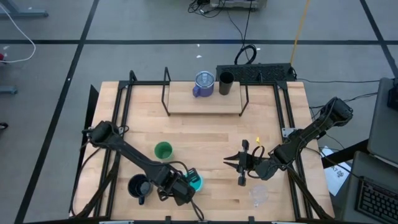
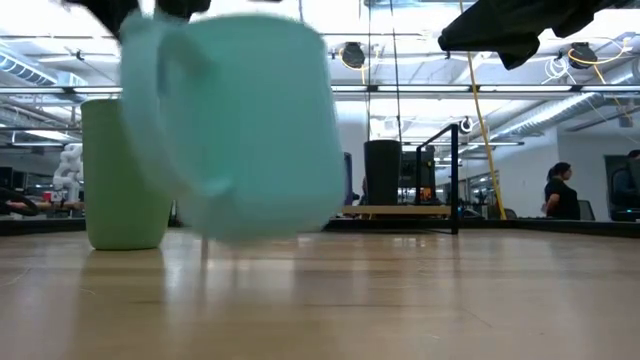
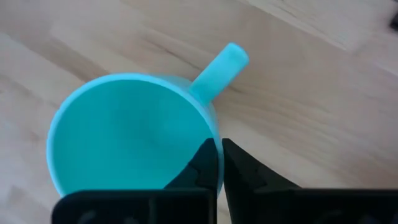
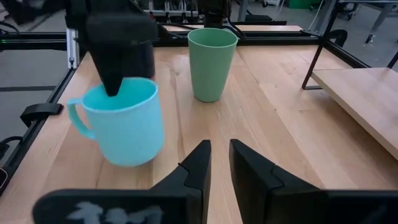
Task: Stack small to large cups/mugs on shelf
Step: Put the light blue mug on the shelf
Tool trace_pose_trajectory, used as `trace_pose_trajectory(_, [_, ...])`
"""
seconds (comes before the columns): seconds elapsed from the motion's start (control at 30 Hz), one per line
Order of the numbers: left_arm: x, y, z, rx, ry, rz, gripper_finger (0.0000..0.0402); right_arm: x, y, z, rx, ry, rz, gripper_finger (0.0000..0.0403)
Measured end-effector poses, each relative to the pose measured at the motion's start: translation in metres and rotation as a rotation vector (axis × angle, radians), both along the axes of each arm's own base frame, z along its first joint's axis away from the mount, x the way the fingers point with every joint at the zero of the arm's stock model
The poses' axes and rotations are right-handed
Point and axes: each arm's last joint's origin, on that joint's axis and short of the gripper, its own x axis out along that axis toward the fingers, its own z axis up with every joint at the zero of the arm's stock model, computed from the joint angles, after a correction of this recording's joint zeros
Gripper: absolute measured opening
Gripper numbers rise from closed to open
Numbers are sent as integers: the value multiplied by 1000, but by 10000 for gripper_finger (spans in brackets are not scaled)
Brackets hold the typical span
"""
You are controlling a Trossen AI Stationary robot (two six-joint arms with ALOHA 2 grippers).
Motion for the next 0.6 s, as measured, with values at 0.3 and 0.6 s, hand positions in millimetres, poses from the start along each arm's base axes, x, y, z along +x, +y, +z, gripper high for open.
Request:
trace_pose_trajectory(0.3, [-8, 24, 41, -39, -72, 44, 9, 0, 0, 0, 0, 0, 0, 47])
trace_pose_trajectory(0.6, [-20, 71, 83, -26, -144, 156, 9, 0, 0, 0, 0, 0, 0, 47])
